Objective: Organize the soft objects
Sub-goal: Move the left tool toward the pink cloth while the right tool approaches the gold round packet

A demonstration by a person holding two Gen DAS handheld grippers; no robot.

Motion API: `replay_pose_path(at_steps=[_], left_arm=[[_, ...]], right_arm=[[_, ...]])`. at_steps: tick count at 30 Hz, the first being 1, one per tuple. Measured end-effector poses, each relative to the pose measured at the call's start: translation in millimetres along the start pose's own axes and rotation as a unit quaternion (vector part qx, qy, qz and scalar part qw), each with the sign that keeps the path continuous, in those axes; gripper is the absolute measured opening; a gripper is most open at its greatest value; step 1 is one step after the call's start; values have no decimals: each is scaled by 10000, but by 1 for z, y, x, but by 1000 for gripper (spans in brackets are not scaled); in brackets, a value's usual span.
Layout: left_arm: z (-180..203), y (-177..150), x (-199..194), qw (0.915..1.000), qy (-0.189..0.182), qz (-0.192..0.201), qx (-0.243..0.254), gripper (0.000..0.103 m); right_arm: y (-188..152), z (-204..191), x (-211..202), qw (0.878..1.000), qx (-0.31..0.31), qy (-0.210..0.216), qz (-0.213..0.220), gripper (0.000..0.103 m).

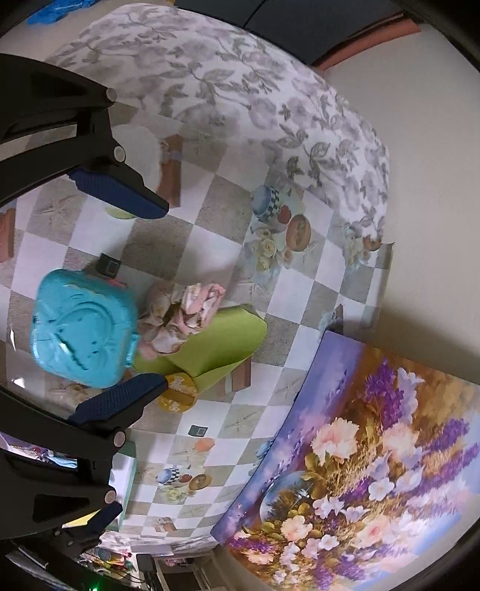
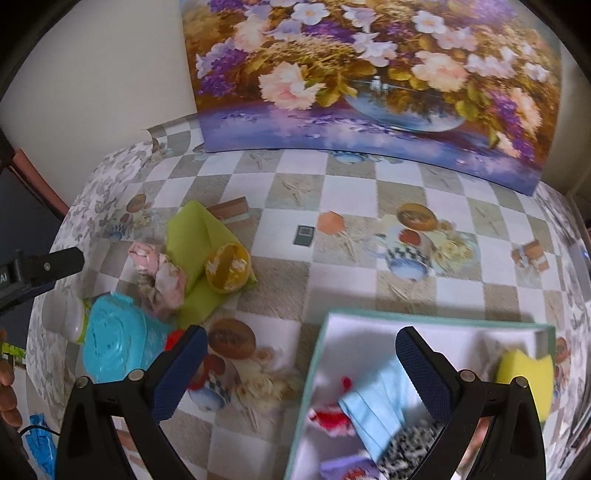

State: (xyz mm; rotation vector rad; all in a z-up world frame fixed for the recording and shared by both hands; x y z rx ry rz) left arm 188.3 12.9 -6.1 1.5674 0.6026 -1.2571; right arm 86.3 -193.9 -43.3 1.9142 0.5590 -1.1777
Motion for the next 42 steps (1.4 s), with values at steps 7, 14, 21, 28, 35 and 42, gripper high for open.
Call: replay_pose_path(at_steps=[7, 14, 21, 28, 35, 42], left_arm=[[-8, 24, 33, 9988, -114, -443, 152, 86], [-3, 32, 69, 9950, -242, -954, 178, 85], [2, 35, 96, 9918, -266, -1244, 127, 79], [1, 31, 116, 9894, -331, -1416, 37, 70], [2, 29, 126, 9877, -530, -1473, -16, 57], [6, 28, 128, 9872, -709, -1425, -55, 35]], right_arm=[[13, -22, 38, 9993, -154, 103, -321, 101], [25, -46, 66, 9973, -267, 335, -599, 96], [27, -61, 89, 9952, -390, 299, -851, 87], [22, -67, 104, 9937, -484, 232, -984, 78], [20, -70, 107, 9931, -508, 281, -1019, 55], [19, -71, 106, 9929, -512, 332, -1020, 49]])
Point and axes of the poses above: each gripper's, at about its wrist camera, not at the fingertips, and x roughly the way its jaws point, z to its right, y to its top, the point moved 3 cm from there along x, roughly the way its jaws point, and after that the axes turned 15 degrees about x, right-handed, at the moved point
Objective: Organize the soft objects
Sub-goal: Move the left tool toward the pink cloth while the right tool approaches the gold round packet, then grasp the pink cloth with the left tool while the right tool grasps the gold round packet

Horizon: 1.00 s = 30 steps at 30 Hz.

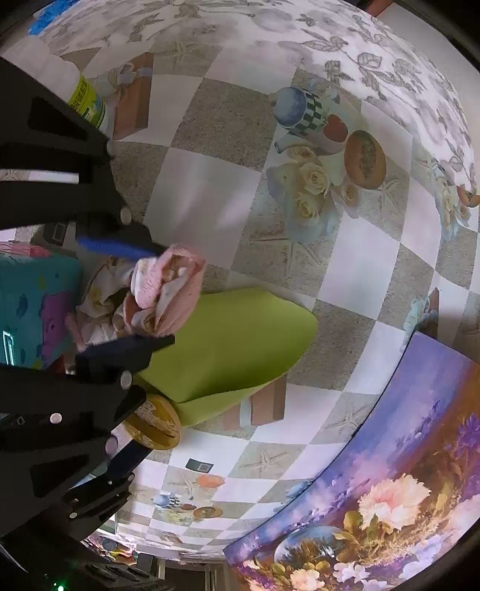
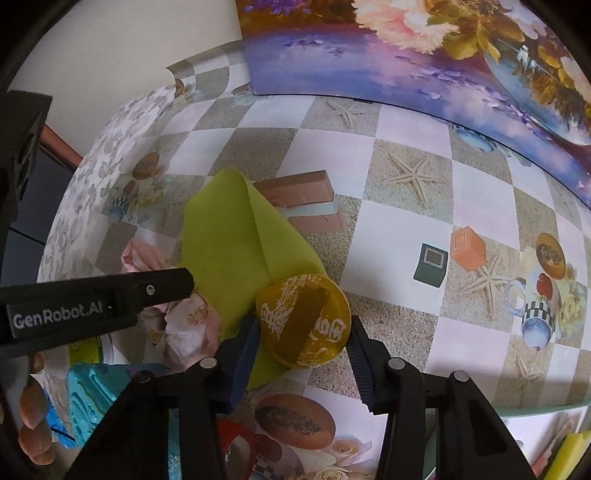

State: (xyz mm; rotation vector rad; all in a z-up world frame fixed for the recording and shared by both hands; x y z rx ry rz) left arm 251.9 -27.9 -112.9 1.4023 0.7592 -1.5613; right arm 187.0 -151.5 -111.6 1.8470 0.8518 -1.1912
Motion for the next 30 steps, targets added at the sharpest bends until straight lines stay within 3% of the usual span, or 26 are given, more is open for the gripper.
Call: replay_pose_path(at_steps=[6, 16, 22, 30], left_arm=[[-2, -2, -5, 9998, -62, 175, -43, 23], [-6, -16, -49, 9983, 69, 572, -118, 19], [-2, -24, -87, 9948, 136, 996, -191, 19], [40, -52, -147, 9836, 79, 1801, -3, 19]], right_arm=[[-2, 9, -9, 9999, 112, 50, 53, 49], [-11, 28, -39, 9992, 319, 34, 241, 49], [-24, 41, -72, 9978, 475, 89, 450, 49], [-49, 62, -124, 9942, 678, 134, 820, 49]])
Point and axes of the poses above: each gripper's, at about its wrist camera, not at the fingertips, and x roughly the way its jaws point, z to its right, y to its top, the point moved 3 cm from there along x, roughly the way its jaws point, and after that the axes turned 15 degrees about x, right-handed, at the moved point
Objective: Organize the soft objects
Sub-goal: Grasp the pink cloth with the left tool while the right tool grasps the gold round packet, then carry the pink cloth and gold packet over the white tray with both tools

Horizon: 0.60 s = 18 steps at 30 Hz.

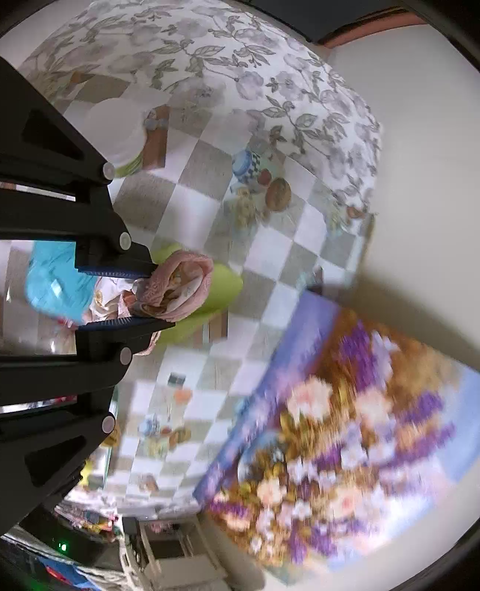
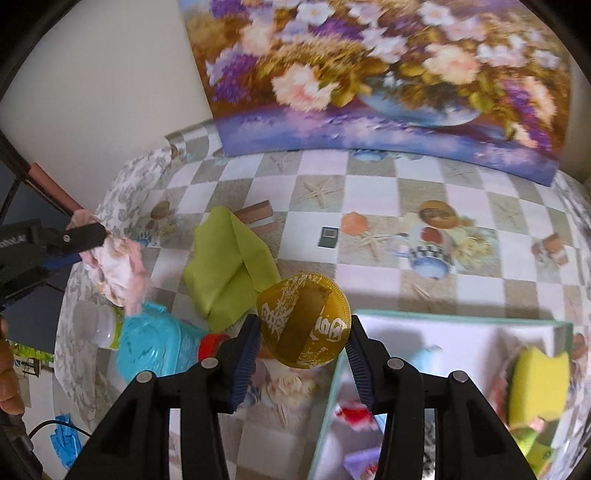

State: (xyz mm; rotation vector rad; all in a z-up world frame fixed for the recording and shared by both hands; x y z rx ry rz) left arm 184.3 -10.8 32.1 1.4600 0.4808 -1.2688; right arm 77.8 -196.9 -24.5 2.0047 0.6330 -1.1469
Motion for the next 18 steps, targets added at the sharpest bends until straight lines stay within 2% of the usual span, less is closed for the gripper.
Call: replay_pose_path(at_steps=[8, 18], left_arm=[[63, -30, -30, 9982, -350, 456, 194, 19], [137, -67, -28, 9948, -638, 539, 584, 19]], right_arm=[[-21, 36, -46, 9994, 242, -40, 262, 49], [-43, 105, -76, 9958, 753, -323, 403, 49]])
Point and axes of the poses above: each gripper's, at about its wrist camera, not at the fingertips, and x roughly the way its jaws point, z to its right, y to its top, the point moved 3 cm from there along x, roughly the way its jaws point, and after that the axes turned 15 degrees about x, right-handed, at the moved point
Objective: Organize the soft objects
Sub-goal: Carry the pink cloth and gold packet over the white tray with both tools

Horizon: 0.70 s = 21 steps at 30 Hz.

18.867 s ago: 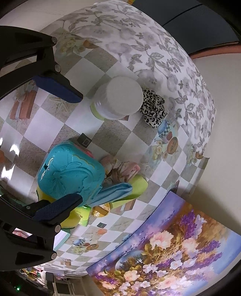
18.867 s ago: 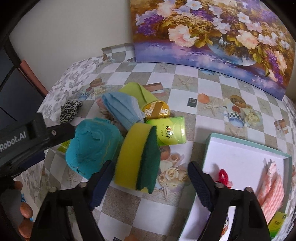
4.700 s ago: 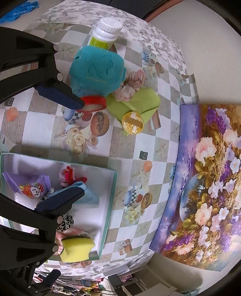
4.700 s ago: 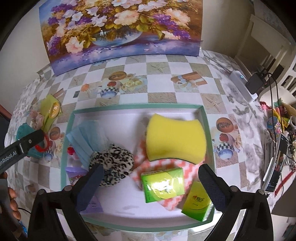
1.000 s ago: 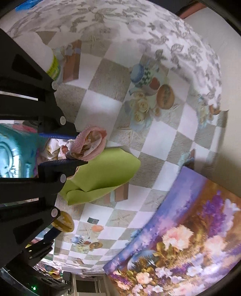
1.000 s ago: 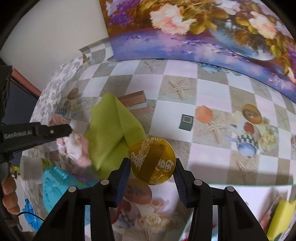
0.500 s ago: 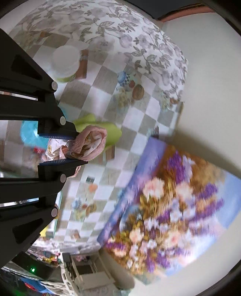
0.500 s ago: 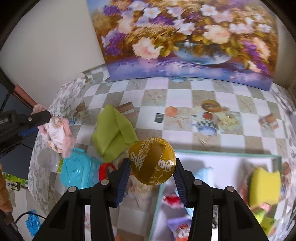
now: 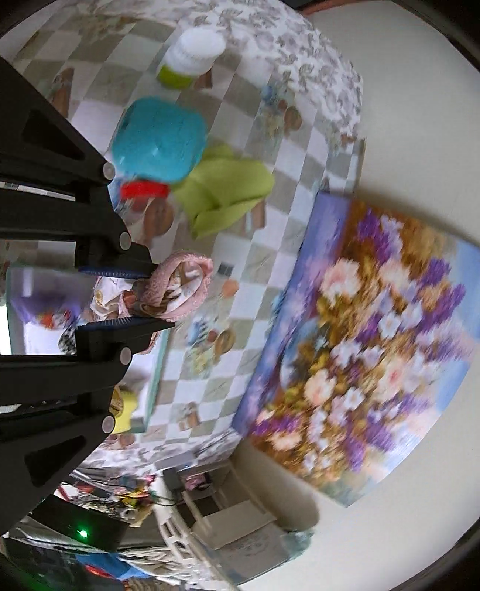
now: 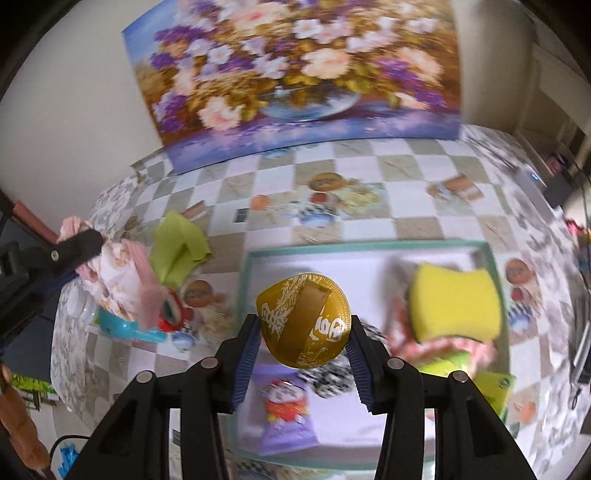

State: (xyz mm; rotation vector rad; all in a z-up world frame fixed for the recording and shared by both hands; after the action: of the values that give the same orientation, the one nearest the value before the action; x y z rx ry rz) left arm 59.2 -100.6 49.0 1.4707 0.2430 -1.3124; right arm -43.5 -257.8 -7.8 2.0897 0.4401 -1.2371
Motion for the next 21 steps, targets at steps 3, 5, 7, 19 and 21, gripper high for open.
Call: replay_pose_path(at_steps=[3, 5, 7, 19, 21], left_arm=[[16, -8, 10, 9999, -72, -67, 104, 19], [22, -12, 15, 9997, -96, -121, 161, 19], [29, -16, 23, 9994, -109, -205, 239, 19], [71, -31, 77, 9948, -191, -737, 676, 19], [75, -35, 86, 9938, -183, -830, 716, 19]], right_arm=[[1, 20, -3, 9999, 146, -67, 9, 49], [3, 30, -4, 9997, 204, -139, 25, 49], [6, 40, -4, 9994, 269, -195, 33, 49], [4, 64, 32, 9971, 488, -236, -532, 49], [4, 67, 36, 9965, 518, -296, -578, 49]])
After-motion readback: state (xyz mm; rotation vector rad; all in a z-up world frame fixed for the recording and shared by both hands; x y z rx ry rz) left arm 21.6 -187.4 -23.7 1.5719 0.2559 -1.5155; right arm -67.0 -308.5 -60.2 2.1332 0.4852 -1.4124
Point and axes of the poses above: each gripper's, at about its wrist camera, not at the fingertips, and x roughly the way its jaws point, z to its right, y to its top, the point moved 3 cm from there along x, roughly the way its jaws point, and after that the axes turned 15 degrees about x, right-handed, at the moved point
